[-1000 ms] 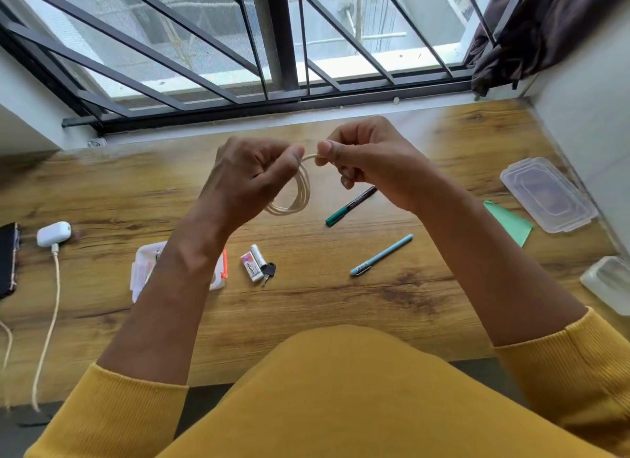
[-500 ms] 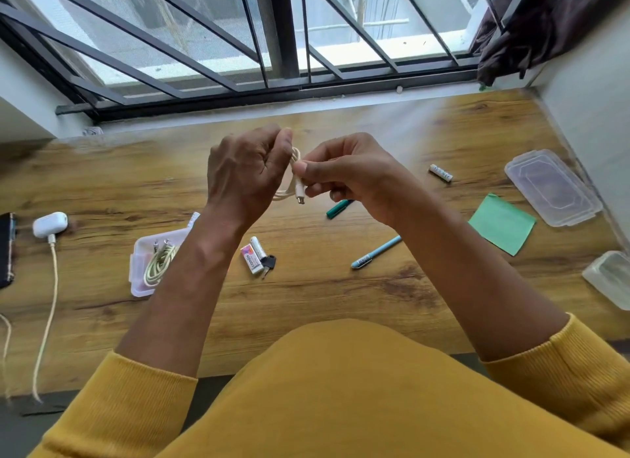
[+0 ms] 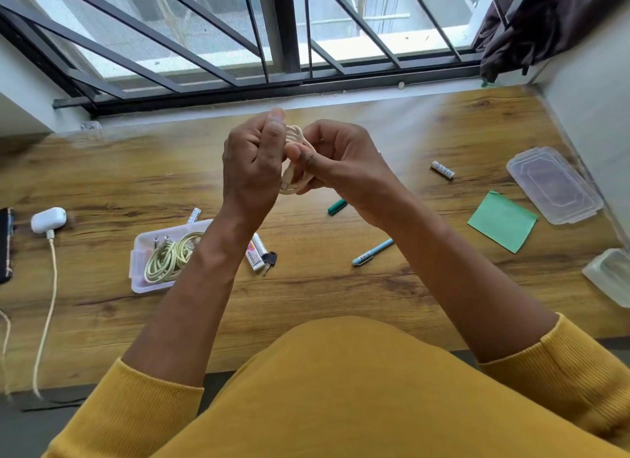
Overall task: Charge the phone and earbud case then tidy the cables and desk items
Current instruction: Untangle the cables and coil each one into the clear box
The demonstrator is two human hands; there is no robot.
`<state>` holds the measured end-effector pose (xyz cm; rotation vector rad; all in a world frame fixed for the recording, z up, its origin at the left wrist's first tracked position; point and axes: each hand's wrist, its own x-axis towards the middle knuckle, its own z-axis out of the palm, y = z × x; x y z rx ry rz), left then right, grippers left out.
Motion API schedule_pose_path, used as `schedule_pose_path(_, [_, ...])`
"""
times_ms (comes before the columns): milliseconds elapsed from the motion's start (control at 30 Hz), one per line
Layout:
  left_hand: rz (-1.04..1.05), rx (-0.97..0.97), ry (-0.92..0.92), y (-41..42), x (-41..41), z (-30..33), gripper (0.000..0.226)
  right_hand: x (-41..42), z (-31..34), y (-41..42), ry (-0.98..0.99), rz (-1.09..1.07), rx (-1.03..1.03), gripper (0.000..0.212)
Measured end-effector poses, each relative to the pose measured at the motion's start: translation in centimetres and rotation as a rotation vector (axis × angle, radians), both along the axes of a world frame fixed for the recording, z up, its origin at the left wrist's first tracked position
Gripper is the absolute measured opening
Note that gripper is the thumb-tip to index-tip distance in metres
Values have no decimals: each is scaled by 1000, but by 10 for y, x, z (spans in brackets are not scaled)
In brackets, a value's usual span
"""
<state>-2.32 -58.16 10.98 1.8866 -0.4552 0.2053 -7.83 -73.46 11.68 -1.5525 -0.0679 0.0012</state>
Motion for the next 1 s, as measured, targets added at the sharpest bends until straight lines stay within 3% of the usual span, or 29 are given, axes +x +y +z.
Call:
schedule_pose_path(233, [136, 78, 49, -7, -8, -3, 47, 1, -3, 13, -57, -184, -201, 18])
schedule_pose_path(467, [268, 256, 38, -9, -11, -3, 53, 3, -1, 19, 52, -225, -252, 21])
schedule_pose_path(900, [389, 366, -187, -18, -15, 7, 36, 8, -3, 24, -65, -356, -623, 26])
schedule_pose_path(1000, [342, 364, -190, -19, -13, 7, 34, 10, -7, 20, -79, -359, -591, 25])
